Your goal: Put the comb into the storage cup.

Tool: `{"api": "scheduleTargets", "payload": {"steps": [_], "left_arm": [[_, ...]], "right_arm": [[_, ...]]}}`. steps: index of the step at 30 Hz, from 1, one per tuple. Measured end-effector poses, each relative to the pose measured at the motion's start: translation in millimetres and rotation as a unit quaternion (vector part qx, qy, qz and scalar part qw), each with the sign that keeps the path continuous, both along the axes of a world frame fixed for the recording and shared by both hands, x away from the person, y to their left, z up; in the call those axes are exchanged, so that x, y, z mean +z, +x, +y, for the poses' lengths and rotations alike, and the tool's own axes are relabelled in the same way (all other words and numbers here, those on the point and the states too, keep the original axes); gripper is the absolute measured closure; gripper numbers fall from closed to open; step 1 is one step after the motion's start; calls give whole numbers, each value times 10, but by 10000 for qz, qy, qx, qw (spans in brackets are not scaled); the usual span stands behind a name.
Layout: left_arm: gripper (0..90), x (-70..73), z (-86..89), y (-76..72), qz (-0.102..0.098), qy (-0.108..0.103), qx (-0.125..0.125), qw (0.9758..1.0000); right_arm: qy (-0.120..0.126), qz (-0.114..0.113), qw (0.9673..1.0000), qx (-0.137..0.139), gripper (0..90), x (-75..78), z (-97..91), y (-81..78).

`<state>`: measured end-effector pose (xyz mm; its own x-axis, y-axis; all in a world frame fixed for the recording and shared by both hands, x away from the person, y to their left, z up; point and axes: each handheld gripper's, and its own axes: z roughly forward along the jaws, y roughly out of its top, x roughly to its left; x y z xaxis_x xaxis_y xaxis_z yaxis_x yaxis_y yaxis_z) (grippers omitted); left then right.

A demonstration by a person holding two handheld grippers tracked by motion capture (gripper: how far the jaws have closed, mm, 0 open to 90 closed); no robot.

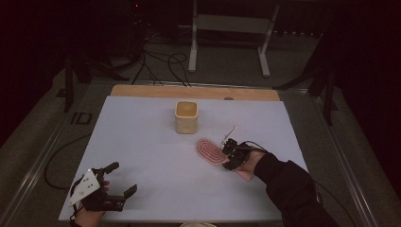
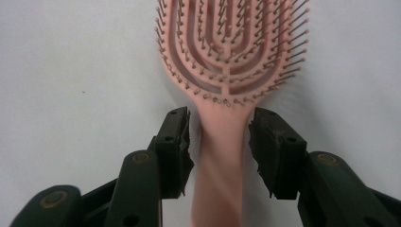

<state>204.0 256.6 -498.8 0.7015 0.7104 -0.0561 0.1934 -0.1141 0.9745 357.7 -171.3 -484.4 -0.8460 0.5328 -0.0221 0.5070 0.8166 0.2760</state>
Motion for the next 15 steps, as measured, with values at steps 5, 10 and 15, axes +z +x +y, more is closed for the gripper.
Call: {"api": "scheduleTargets", "payload": {"steps": [5,10,15], "left_arm": [[1,1,-3,-2,-3,7,-20,10000],[1,0,2,0,1,-12,-8,10000],[1,0,-6,1,6,12,-18,10000]], "right_arm": [[-104,20,9999,-39,591,-17,41,7],[-152,-6,9998,-91,625,-38,49,10],[-252,-1,9997,-81,646,-55,68,15]]}}
